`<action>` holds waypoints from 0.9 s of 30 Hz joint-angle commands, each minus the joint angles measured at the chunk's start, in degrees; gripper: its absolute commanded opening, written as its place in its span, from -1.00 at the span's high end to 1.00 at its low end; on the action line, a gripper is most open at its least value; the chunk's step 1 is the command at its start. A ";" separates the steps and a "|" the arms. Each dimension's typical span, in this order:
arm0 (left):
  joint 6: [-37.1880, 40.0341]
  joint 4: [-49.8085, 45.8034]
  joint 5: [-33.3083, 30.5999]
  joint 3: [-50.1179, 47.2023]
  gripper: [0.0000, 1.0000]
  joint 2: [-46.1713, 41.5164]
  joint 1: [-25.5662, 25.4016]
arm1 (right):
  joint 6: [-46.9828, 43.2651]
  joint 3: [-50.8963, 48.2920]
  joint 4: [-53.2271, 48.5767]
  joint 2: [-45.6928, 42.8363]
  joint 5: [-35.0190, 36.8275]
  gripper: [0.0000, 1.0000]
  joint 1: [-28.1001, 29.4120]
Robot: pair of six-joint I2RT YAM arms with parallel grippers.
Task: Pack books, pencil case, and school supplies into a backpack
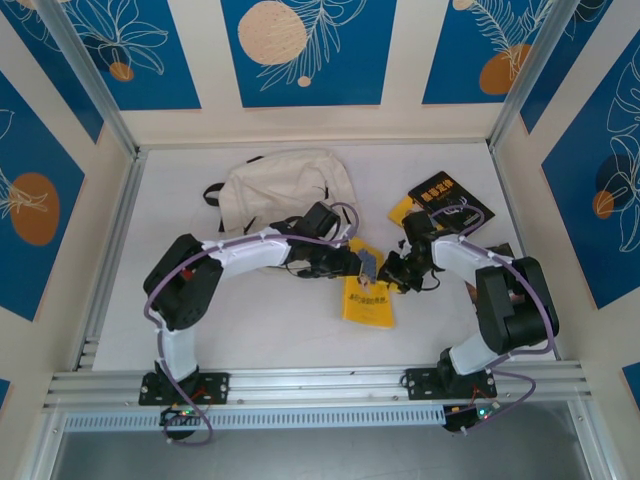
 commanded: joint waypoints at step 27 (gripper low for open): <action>-21.80 15.01 -12.84 -5.01 0.91 -28.06 18.41 | 39.54 -0.89 49.75 -13.86 -25.54 -0.99 4.69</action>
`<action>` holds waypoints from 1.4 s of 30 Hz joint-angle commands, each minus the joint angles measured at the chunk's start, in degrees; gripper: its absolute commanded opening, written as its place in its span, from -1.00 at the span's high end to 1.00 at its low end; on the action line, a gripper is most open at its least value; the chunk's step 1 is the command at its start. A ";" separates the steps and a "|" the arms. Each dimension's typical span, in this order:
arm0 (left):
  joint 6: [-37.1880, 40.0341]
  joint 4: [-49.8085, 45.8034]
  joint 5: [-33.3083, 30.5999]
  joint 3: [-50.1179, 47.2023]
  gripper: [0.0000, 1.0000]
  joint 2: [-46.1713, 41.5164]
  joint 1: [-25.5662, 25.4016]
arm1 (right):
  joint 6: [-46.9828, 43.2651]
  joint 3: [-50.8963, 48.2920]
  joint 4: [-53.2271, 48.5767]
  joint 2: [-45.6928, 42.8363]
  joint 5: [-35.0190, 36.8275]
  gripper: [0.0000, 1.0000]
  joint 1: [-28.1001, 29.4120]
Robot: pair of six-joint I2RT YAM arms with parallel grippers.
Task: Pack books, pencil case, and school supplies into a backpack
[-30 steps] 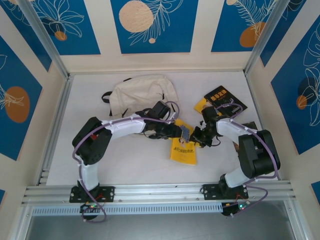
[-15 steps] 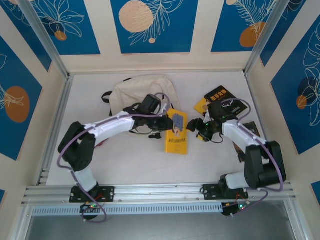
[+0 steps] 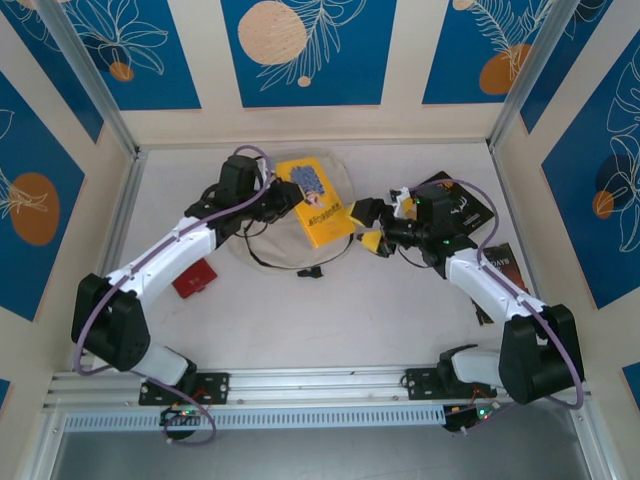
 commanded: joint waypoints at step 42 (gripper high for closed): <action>-9.13 8.12 -12.67 -8.50 0.32 -13.00 -0.36 | 32.74 0.10 38.91 12.44 5.85 0.81 6.74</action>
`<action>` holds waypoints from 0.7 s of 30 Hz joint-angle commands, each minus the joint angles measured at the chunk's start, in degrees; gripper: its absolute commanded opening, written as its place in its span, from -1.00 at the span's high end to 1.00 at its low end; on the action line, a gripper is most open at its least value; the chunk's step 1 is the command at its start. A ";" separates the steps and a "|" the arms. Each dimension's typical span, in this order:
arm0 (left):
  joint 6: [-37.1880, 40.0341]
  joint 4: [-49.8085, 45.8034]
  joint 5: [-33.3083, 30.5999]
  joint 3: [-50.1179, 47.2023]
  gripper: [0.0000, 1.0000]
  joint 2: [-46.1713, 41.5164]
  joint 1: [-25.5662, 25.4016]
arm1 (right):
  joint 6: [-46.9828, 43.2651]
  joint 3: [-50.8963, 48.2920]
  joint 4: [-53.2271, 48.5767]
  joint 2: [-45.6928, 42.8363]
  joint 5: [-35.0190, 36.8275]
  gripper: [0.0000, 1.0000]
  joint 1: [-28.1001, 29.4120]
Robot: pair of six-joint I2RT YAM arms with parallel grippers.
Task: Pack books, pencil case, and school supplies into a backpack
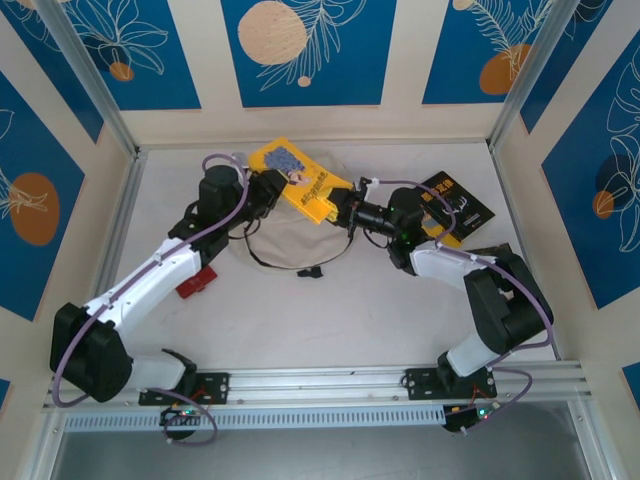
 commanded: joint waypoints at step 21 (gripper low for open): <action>46.89 -48.31 -8.40 19.42 -0.56 19.69 -6.76 | -51.72 0.14 -71.74 -31.55 14.31 0.93 -18.05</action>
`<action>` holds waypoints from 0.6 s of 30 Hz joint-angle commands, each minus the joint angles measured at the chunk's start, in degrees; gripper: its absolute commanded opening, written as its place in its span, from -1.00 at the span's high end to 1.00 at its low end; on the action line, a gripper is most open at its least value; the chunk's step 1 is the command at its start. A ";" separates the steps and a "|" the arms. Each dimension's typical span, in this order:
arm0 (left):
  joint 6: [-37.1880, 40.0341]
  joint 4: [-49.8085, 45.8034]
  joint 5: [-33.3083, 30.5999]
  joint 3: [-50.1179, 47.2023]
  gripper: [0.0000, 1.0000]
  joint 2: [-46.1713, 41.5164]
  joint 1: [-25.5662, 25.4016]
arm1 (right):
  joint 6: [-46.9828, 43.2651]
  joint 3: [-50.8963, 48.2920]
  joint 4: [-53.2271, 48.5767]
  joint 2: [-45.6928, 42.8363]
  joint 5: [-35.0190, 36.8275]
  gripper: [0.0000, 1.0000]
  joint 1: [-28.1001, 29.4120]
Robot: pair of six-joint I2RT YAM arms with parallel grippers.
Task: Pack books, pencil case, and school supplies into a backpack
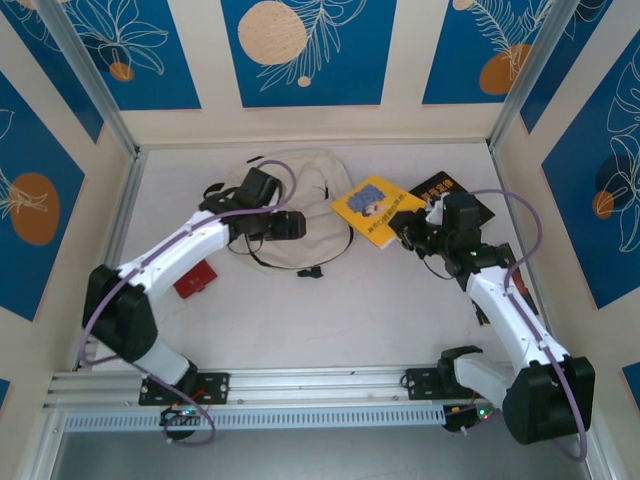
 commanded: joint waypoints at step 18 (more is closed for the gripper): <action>1.73 -12.95 -6.38 13.77 -0.10 25.61 -8.32 | -5.94 -1.92 -6.24 -3.69 0.98 0.92 -3.86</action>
